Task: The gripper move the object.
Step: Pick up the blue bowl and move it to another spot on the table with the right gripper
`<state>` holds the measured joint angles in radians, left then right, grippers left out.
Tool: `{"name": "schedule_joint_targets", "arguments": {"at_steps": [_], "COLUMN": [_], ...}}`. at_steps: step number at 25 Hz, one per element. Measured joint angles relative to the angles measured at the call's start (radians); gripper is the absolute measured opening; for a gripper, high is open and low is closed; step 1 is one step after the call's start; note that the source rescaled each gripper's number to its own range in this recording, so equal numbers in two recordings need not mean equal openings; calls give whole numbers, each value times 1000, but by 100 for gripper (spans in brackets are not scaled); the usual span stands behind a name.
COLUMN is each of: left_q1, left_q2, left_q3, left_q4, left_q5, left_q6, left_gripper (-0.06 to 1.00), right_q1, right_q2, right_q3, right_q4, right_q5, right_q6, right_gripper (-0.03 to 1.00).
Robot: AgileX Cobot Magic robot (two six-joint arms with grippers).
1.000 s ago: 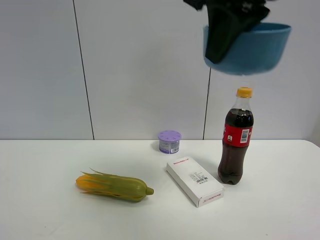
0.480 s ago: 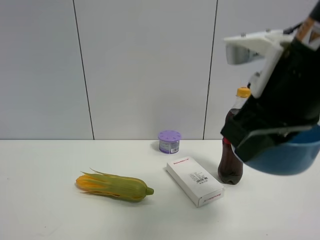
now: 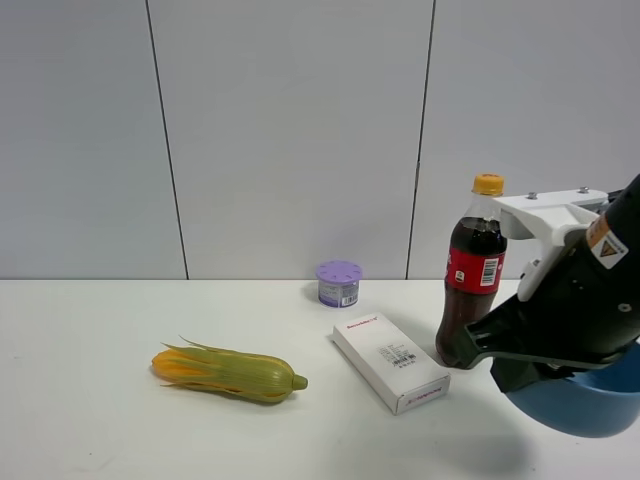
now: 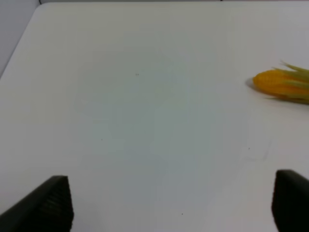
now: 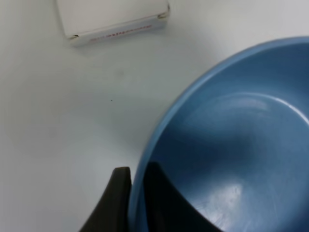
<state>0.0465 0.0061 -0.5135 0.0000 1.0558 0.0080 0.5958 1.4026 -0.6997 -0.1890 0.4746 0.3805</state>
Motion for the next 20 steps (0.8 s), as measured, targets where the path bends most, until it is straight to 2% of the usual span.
{"name": "schedule_joint_targets", "arguments": {"at_steps": [4, 10, 20], "left_q1": [0, 0, 0], "left_q2": [0, 0, 0], "left_q3": [0, 0, 0], "left_q4": [0, 0, 0], "left_q5": [0, 0, 0], "left_q6": [0, 0, 0], "left_gripper": [100, 100, 100], "right_q1": [0, 0, 0], "right_q2": [73, 152, 156], "right_q3": [0, 0, 0], "right_q4": [3, 3, 3], "right_q5": [-63, -84, -116], "right_q6": [3, 4, 4], "right_gripper": [0, 0, 0]}}
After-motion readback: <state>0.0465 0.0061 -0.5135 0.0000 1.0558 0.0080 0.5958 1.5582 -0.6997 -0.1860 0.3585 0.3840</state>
